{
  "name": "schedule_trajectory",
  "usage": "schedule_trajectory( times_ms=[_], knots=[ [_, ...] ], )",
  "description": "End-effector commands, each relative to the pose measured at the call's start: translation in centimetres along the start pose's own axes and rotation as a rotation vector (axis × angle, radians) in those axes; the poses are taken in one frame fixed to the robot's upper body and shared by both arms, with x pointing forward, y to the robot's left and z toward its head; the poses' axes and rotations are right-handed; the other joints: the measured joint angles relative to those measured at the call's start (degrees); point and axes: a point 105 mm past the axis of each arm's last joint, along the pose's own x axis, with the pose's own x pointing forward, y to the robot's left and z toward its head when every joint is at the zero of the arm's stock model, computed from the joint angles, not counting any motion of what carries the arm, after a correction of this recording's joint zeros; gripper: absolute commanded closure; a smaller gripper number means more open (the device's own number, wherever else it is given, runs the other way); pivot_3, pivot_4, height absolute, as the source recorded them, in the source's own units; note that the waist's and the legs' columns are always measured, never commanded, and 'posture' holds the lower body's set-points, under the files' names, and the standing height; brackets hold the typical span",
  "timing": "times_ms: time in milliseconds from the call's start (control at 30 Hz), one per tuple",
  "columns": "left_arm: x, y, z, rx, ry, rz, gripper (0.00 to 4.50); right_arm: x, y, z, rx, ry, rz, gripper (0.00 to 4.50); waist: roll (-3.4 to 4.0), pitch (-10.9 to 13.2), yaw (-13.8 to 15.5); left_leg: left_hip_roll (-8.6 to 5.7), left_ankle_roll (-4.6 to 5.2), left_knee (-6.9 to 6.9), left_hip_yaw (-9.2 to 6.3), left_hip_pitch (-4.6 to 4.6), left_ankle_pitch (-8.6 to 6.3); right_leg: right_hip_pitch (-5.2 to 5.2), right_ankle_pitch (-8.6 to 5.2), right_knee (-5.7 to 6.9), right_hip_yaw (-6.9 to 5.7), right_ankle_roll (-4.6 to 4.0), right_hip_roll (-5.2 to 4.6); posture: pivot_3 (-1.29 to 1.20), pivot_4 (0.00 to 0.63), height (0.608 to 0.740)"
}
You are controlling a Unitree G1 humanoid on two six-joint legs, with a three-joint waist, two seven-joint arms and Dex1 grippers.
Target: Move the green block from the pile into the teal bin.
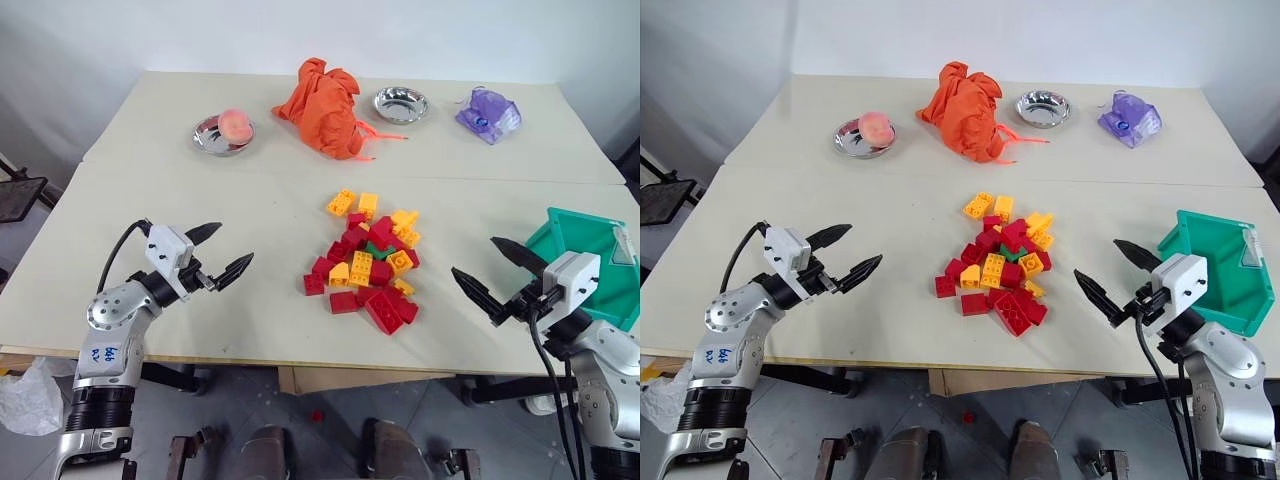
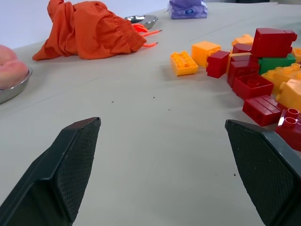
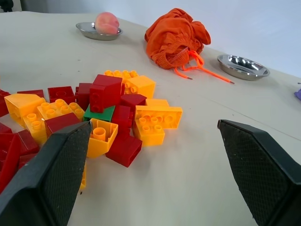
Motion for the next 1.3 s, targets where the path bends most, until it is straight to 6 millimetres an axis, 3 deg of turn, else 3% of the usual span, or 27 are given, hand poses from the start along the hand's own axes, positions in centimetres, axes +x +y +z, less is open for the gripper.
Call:
schedule_trajectory(
  times_ms=[33,100,233,367,467,667,767,833,933,1033,1133,1300],
  knots=[
    [0.2,0.7,0.8,0.025,-0.005,0.02,0.0,-0.1,-0.3,0.6,-0.027,-0.03,-0.014,0.04,0.0,0.0,0.0,0.0,0.0,0.01,0.0,0.0,0.0,0.0,0.0,0.0,0.0,0.0,0.0,0.0,0.15,0.74],
    [0.3,0.1,1.6,-0.006,-0.06,-0.032,0.0,-0.1,-0.6,0.8,-0.028,-0.034,-0.024,0.04,0.0,0.0,0.01,0.0,0.0,0.0,0.0,0.0,0.0,0.0,0.0,0.0,0.0,0.0,0.0,0.0,0.15,0.74],
    [0.6,-2.2,1.6,0.139,-0.048,-0.217,0.0,-0.2,-0.9,1.7,-0.029,-0.043,-0.008,0.04,0.0,0.0,0.04,0.0,0.0,0.0,0.01,0.0,0.0,0.0,0.0,-0.01,0.0,0.0,0.0,0.0,0.15,0.74],
    [1.4,-5.5,2.5,0.102,-0.092,-0.431,0.0,-0.6,0.8,2.7,-0.019,-0.023,0.135,0.04,0.0,0.0,0.15,-0.01,0.0,0.0,0.01,-0.01,0.0,0.0,0.0,-0.01,0.0,0.0,-0.01,0.0,0.15,0.74],
    [1.6,-6.6,2.6,0.094,-0.097,-0.504,0.0,-0.9,1.8,3.0,-0.014,-0.003,0.206,0.68,0.0,0.0,0.13,0.0,0.0,0.0,0.0,-0.01,0.0,0.01,0.0,-0.02,0.0,0.0,0.0,0.0,0.15,0.74],
    [1.4,-7.1,1.6,0.079,-0.065,-0.541,1.5,-1.3,3.1,2.7,-0.02,0.028,0.258,2.72,0.0,0.0,0.1,0.0,0.0,0.01,0.01,0.0,0.0,0.01,0.0,-0.01,0.0,0.0,0.0,0.0,0.15,0.74],
    [1.5,-6.6,1.5,0.077,-0.064,-0.514,2.47,-1.3,3.7,2.3,-0.024,0.048,0.276,3.78,0.0,0.0,0.15,0.0,0.0,0.02,0.01,0.0,0.0,0.01,0.0,-0.01,0.0,0.0,0.0,0.0,0.15,0.74],
    [1.5,-5.8,1.6,0.075,-0.069,-0.468,3.09,-0.3,4.9,1.9,-0.02,0.056,0.316,4.43,-0.01,0.0,0.13,0.0,0.0,0.03,0.0,0.0,0.0,0.02,0.0,-0.01,0.0,0.0,0.0,0.0,0.15,0.74],
    [1.7,-5.0,1.8,0.075,-0.071,-0.409,4.0,2.0,6.9,1.5,-0.004,0.053,0.378,4.5,-0.01,0.0,-0.23,0.01,0.0,0.06,0.0,0.02,0.0,0.01,0.0,0.03,0.02,0.0,0.0,0.0,0.15,0.74],
    [1.1,-4.9,1.5,0.034,-0.05,-0.412,3.63,5.7,9.4,0.9,0.012,0.061,0.446,4.5,0.0,0.0,-0.45,0.03,0.0,0.06,0.01,0.02,0.0,-0.02,0.0,0.07,0.02,0.0,0.01,0.0,0.15,0.74],
    [0.6,-4.8,1.5,0.012,-0.049,-0.39,2.67,8.8,10.3,-0.1,0.021,0.109,0.452,4.5,0.0,0.0,-0.39,0.03,-0.01,0.05,0.0,0.0,0.01,-0.06,0.0,0.09,0.03,0.0,0.0,0.0,0.15,0.74],
    [0.2,-5.2,2.0,0.021,-0.049,-0.395,1.05,14.7,9.3,-1.0,-0.031,0.159,0.372,4.5,-0.02,0.0,-0.14,0.0,0.0,0.14,-0.01,-0.06,0.0,-0.05,0.0,0.09,0.01,0.0,-0.01,0.0,0.15,0.74]
  ],
)
